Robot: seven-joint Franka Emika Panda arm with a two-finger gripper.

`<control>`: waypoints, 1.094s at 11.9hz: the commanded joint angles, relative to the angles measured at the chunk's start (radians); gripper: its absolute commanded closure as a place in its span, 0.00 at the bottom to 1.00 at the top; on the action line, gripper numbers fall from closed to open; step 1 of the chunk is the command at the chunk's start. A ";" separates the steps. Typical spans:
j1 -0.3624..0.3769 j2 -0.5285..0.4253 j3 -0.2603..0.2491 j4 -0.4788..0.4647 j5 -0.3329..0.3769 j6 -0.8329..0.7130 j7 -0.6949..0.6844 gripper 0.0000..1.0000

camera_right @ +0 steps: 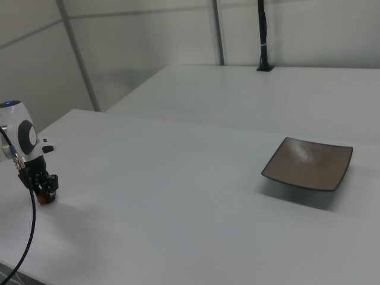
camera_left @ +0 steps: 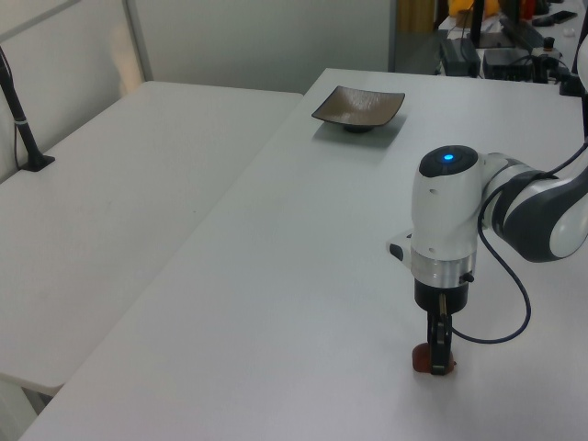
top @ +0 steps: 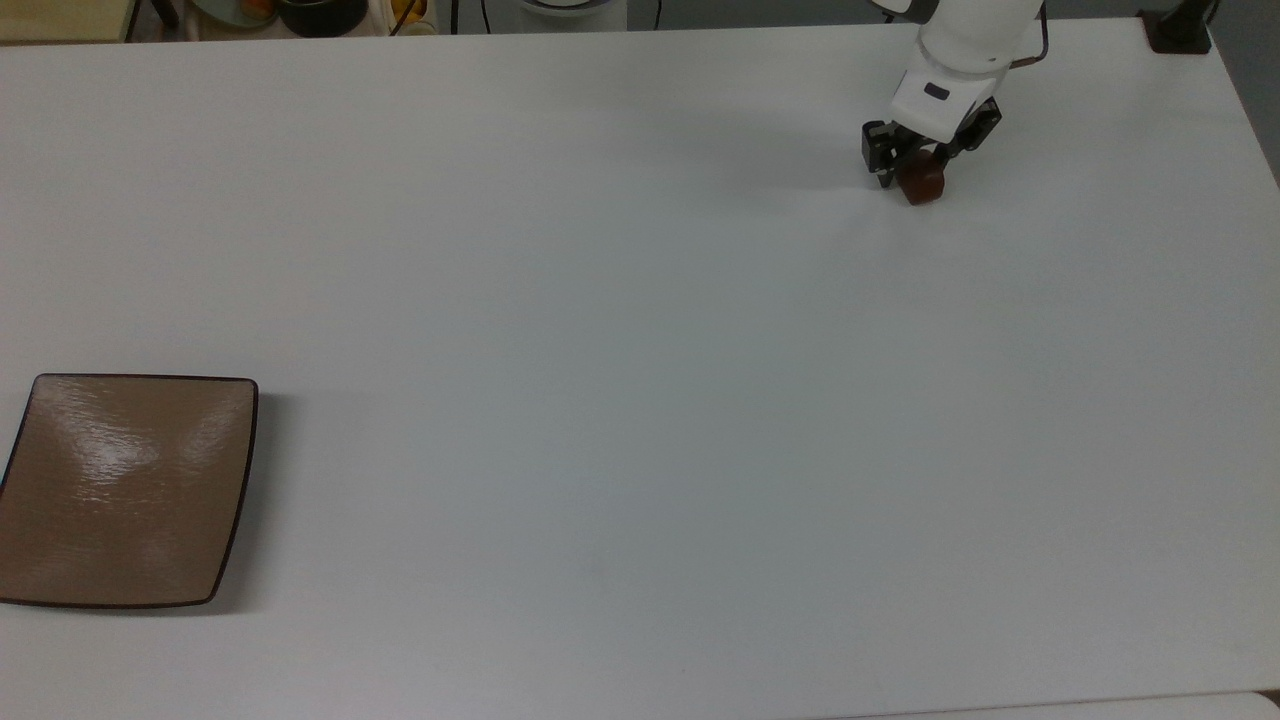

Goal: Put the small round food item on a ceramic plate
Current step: 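Lower the gripper and close it around the food item, then lift the held food item up off the table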

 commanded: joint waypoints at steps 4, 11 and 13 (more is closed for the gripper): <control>-0.004 -0.025 -0.014 0.007 -0.021 -0.014 -0.031 0.81; -0.026 -0.178 -0.186 0.091 0.011 -0.209 -0.133 0.80; -0.027 -0.205 -0.258 0.146 0.067 -0.287 -0.246 0.80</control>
